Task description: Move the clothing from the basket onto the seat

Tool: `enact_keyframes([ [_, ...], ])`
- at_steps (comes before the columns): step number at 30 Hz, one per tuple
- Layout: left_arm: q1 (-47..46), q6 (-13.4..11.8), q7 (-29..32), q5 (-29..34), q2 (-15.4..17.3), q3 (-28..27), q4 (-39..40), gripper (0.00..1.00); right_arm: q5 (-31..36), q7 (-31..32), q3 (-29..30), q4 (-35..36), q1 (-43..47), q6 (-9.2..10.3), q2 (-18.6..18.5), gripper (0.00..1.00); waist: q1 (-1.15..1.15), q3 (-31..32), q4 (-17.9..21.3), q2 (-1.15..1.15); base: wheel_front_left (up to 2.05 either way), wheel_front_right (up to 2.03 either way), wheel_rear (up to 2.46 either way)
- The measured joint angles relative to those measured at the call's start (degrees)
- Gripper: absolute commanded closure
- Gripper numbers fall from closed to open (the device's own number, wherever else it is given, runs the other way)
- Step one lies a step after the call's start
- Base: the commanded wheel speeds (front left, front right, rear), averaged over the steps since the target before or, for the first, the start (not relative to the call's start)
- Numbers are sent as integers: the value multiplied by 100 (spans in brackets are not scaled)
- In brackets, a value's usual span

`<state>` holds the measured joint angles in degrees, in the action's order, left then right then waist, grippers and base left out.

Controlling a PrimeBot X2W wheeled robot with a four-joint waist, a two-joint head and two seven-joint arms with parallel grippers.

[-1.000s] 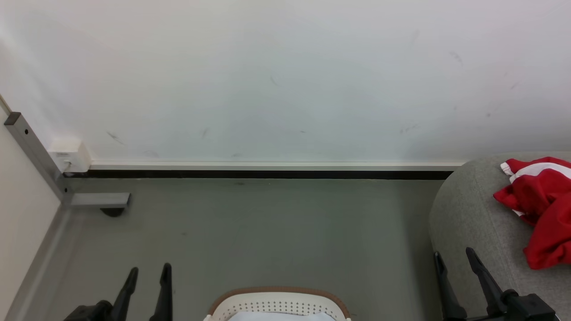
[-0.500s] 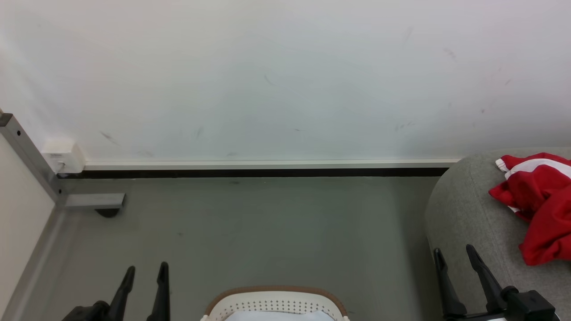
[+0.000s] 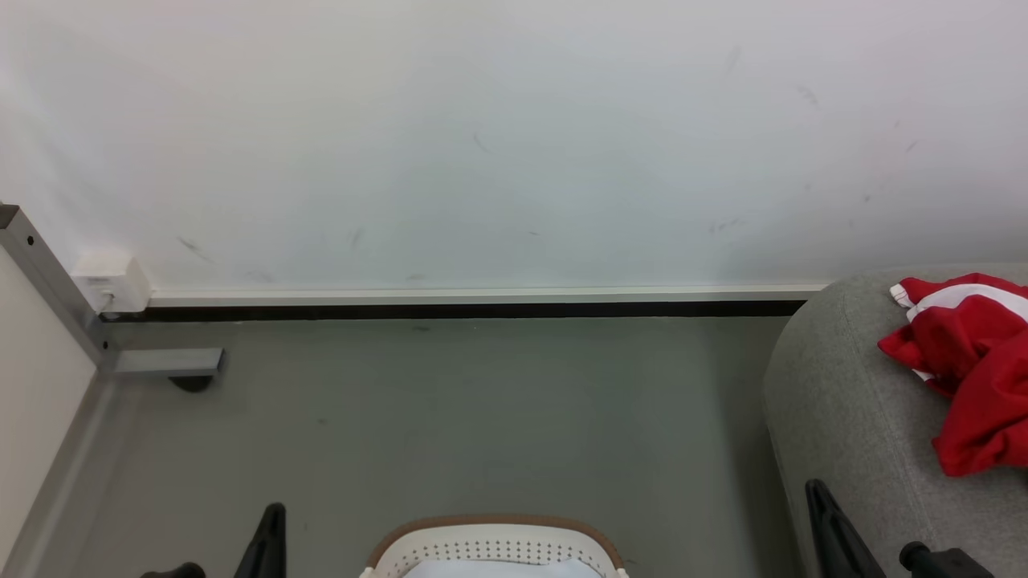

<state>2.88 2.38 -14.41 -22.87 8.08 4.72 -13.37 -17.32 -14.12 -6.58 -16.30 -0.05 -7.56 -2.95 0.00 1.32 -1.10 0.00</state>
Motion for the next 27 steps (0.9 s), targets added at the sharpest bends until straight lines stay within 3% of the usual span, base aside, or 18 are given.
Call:
enact_keyframes([
  [27, -240, 163, 686, -2263, -169, -367, -31, 100, -2588, 581, 313, 63, -114, 0, -57, 100, 0, -33, 24, 0, 0, 0, 0],
])
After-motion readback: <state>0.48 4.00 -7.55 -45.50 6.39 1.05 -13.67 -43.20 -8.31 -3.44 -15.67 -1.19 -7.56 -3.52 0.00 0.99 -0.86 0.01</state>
